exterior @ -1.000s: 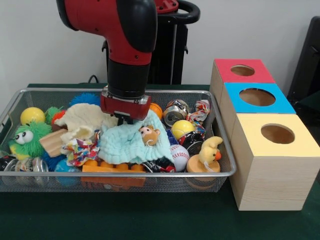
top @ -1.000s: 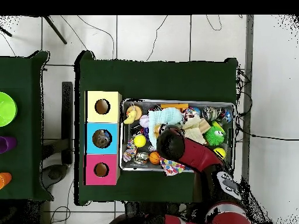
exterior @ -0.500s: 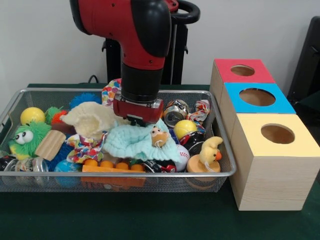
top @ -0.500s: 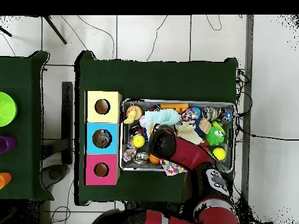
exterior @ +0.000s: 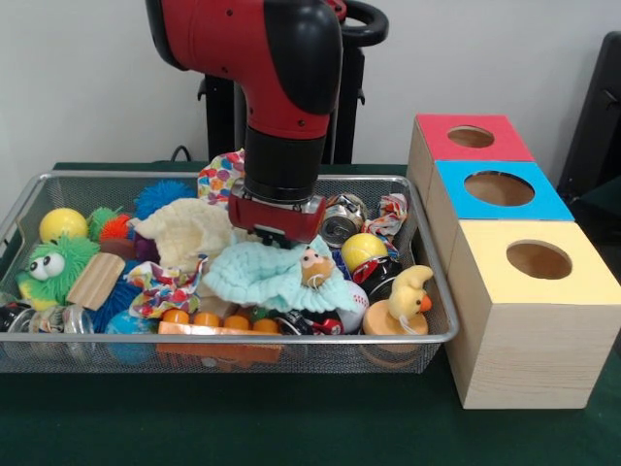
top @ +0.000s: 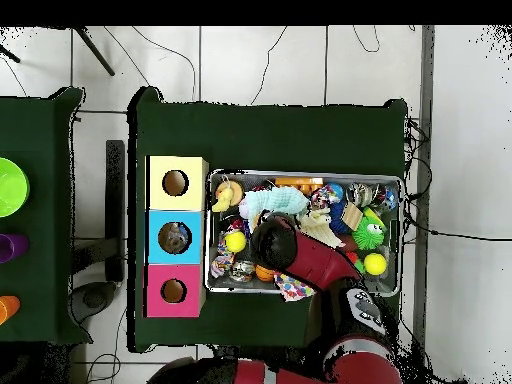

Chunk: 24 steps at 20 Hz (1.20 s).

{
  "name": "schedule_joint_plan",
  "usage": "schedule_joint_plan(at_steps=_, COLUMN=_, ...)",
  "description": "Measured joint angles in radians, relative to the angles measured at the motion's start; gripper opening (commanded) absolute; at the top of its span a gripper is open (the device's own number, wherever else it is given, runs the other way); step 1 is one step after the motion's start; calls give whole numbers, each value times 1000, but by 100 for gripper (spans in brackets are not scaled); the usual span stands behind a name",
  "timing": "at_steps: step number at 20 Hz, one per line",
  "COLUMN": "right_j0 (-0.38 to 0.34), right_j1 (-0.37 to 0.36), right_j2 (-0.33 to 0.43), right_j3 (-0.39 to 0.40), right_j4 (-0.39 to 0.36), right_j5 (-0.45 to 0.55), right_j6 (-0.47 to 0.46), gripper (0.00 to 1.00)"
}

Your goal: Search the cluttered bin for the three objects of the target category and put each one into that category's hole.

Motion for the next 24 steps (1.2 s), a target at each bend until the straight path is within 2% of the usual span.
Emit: schedule_joint_plan(at_steps=24, right_j0=77, right_j1=17, right_j2=-58, right_j3=0, right_j4=127, right_j5=0, right_j6=0, gripper=0)
